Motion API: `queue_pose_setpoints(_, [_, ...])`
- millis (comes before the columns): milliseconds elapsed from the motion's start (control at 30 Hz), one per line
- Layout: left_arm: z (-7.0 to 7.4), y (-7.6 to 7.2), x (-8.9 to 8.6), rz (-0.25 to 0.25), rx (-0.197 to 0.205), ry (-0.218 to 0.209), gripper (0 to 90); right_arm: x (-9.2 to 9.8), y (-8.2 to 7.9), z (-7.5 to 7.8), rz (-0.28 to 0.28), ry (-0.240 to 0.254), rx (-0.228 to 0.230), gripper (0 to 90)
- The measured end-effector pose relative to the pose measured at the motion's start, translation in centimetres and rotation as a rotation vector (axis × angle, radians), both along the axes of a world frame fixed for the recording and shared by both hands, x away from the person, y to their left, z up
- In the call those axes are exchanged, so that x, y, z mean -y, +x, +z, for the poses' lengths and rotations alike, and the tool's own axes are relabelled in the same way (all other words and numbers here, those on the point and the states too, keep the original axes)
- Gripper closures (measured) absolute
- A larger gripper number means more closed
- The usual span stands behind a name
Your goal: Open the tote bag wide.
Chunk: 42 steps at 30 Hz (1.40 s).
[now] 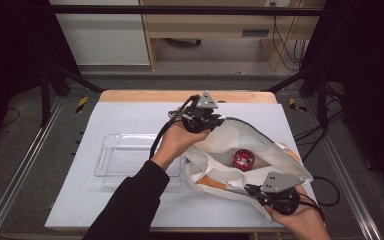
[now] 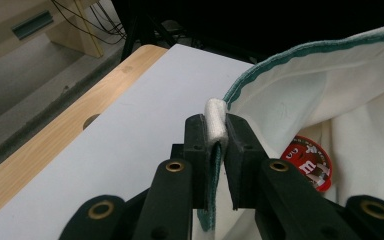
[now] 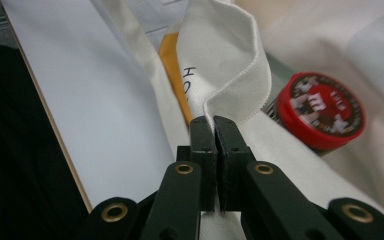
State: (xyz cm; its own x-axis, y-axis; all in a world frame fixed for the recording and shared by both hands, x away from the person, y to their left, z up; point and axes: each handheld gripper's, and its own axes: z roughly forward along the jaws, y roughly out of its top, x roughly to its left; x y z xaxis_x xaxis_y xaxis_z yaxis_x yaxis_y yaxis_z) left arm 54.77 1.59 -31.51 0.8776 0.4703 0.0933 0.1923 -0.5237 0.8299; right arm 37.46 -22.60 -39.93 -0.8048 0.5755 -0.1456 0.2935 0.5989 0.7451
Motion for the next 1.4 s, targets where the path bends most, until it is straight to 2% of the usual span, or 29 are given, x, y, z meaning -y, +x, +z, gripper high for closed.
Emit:
queue_pose_setpoints(33, [0.0, 0.0, 0.0, 0.000, 0.000, 0.000, 81.0, 0.0, 0.0, 0.0, 0.000, 0.000, 0.000, 87.8])
queue_pose_setpoints(100, [0.0, -0.2, 0.2, -0.005, 0.002, 0.006, 81.0, 0.1, 0.2, -0.6, -0.010, 0.022, -0.020, 82.1])
queue_pose_setpoints(133, [0.0, -0.2, 0.2, -0.006, 0.004, 0.009, 81.0, 0.1, 0.4, -0.7, -0.016, 0.033, -0.021, 76.2])
queue_pose_setpoints(167, [0.0, -0.2, 0.2, -0.006, 0.004, 0.009, 81.0, 0.1, 0.4, -0.7, -0.016, 0.033, -0.021, 76.2])
queue_pose_setpoints(233, [0.0, -0.2, 0.4, -0.010, -0.001, 0.012, 81.0, 0.0, 0.6, -0.5, -0.053, 0.066, -0.012, 61.5])
queue_pose_setpoints(300, [0.0, -0.3, 0.5, -0.013, 0.002, 0.015, 81.1, -0.1, 0.7, -0.3, -0.057, 0.071, -0.007, 58.4])
queue_pose_setpoints(333, [0.1, -0.3, 0.5, -0.013, 0.006, 0.021, 81.1, -0.3, 1.0, 0.0, -0.072, 0.074, -0.001, 52.3])
queue_pose_setpoints(433, [0.2, -0.3, 0.4, -0.011, 0.008, 0.018, 81.1, -0.4, 1.6, 0.7, -0.100, 0.080, 0.009, 50.4])
queue_pose_setpoints(533, [0.4, -0.3, 0.2, -0.010, 0.005, 0.012, 81.1, -0.1, 2.2, 1.3, -0.120, 0.107, 0.021, 49.5])
queue_pose_setpoints(667, [0.4, -0.3, 0.3, -0.009, 0.004, 0.012, 81.1, -0.3, 2.8, 1.8, -0.132, 0.115, 0.011, 46.3])
queue_pose_setpoints(833, [0.7, -0.3, 0.5, -0.015, 0.009, 0.014, 81.1, -1.5, 3.1, 1.6, -0.103, 0.090, 0.012, 50.0])
queue_pose_setpoints(933, [0.8, -0.2, 0.5, -0.014, 0.012, 0.015, 81.2, -2.1, 3.5, 1.0, -0.112, 0.093, 0.004, 68.9])
queue_pose_setpoints(1067, [0.8, 0.1, 0.3, -0.005, 0.011, 0.009, 81.1, -2.6, 3.3, 0.5, -0.102, 0.075, 0.016, 80.2])
queue_pose_setpoints(1100, [0.8, 0.1, 0.3, -0.005, 0.011, 0.009, 81.2, -2.6, 3.3, 0.5, -0.102, 0.075, 0.016, 80.2])
queue_pose_setpoints(1167, [0.8, 0.5, 0.4, 0.000, 0.009, 0.009, 81.2, -3.1, 2.7, 0.2, -0.047, 0.080, -0.010, 86.2])
queue_pose_setpoints(1300, [0.7, 1.7, 0.7, 0.012, 0.004, 0.020, 81.2, -4.4, 1.6, -0.5, 0.039, 0.091, -0.051, 87.7])
queue_pose_setpoints(1400, [0.7, 2.4, 0.9, 0.018, 0.000, 0.016, 81.3, -5.5, 1.0, -1.0, 0.079, 0.076, -0.059, 88.0])
